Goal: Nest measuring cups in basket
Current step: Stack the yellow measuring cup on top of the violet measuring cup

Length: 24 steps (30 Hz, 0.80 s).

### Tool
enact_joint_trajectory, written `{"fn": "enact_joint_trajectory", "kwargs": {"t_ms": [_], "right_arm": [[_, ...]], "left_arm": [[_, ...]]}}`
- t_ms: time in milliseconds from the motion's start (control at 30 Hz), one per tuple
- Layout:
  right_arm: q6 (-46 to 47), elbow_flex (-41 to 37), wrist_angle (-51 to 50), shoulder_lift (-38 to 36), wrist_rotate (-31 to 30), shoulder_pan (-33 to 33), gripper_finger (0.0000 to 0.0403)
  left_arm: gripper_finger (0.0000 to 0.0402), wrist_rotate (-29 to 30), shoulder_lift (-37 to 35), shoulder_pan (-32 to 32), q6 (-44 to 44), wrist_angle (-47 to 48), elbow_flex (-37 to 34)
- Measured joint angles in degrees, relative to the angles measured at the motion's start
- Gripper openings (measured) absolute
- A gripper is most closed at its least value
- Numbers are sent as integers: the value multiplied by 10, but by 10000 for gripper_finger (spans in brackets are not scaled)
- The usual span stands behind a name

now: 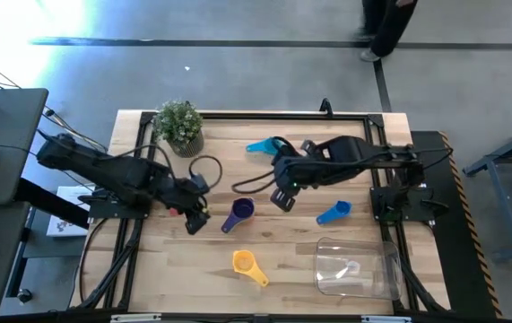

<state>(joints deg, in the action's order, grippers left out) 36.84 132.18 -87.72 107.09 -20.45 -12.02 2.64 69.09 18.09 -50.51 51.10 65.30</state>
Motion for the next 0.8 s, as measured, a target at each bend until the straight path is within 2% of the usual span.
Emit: {"fn": "enact_joint_trajectory", "kwargs": {"t_ms": [167, 267, 367, 567, 700, 800], "right_arm": [[44, 0, -23, 0, -39, -14, 103], [38, 0, -23, 0, -64, -23, 103], [37, 0, -23, 0, -63, -24, 103], [17, 0, -23, -3, -97, -20, 103], [25, 0, -23, -15, -111, -7, 103], [39, 0, -23, -25, -108, 7, 103]], "left_arm": [[104, -9, 38, 21, 73, -61, 0], [109, -10, 61, 35, 116, -111, 0], [110, -10, 82, 47, 154, -153, 0], [111, -10, 122, 64, 221, -198, 0], [111, -10, 148, 67, 216, -210, 0], [111, -17, 165, 67, 165, -214, 0]]}}
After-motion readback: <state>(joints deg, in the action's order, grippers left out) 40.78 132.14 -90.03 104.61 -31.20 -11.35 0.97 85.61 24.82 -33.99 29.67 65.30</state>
